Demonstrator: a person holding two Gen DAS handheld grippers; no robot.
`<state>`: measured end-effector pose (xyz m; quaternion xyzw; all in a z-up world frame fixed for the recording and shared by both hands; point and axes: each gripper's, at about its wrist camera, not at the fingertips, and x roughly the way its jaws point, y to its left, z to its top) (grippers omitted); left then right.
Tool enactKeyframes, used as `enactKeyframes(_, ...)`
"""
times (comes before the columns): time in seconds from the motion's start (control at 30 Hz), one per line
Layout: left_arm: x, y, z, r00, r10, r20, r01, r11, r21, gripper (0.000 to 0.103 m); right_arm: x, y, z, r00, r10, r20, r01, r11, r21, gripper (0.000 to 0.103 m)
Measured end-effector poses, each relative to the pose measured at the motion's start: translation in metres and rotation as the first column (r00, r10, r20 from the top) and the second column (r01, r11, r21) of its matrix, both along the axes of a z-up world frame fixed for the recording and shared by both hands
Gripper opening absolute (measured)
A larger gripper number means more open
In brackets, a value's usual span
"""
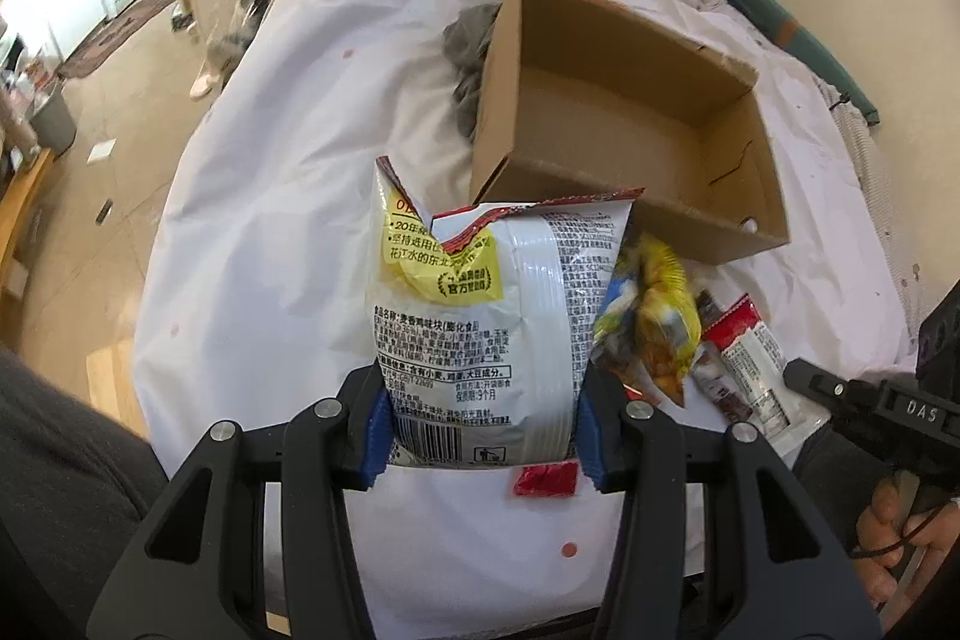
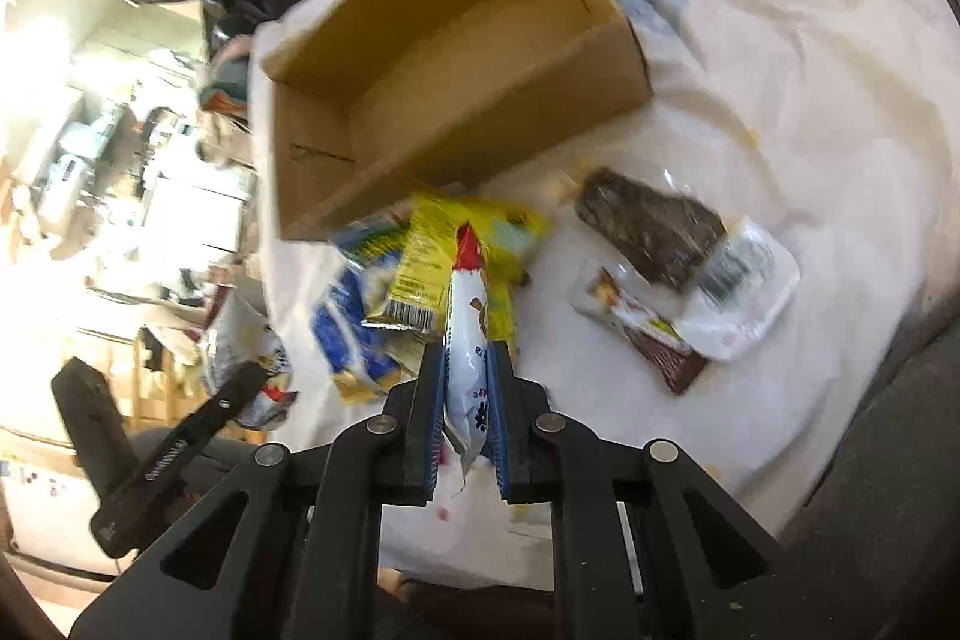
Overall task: Organize snacks
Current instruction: 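Carry the white chip bag into the box with the left gripper while the right gripper grasps a red-white bar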
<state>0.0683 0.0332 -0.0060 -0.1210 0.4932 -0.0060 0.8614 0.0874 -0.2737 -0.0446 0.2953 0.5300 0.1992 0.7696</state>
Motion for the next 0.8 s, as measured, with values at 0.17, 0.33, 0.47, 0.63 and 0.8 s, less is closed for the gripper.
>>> enactKeyframes(0.17, 0.035, -0.001, 0.033, 0.999, -0.018, 0.041, 0.019, 1.000, -0.001, 0.045, 0.031, -0.010, 0.030, 0.995, -0.008, 0.097, 0.007, 1.000, 0.011, 0.014)
enactKeyframes(0.33, 0.077, -0.010, 0.044, 0.998, -0.048, 0.031, 0.048, 0.999, -0.019, 0.045, 0.068, -0.017, 0.050, 0.984, -0.032, 0.174, 0.026, 0.999, 0.038, 0.014)
enactKeyframes(0.47, 0.102, -0.027, 0.045, 0.994, -0.094, 0.049, 0.091, 0.994, 0.068, 0.045, 0.097, -0.016, 0.049, 0.980, -0.043, 0.193, 0.041, 0.999, 0.013, 0.014)
enactKeyframes(0.63, 0.129, -0.053, 0.041, 0.981, -0.174, 0.080, 0.155, 0.967, 0.204, 0.045, 0.126, -0.019, 0.036, 0.982, -0.044, 0.183, 0.044, 0.999, 0.002, 0.014)
enactKeyframes(0.8, 0.154, -0.065, 0.024, 0.975, -0.207, 0.084, 0.183, 0.955, 0.233, 0.045, 0.146, -0.017, 0.012, 0.983, -0.067, 0.173, 0.069, 0.998, -0.006, 0.015)
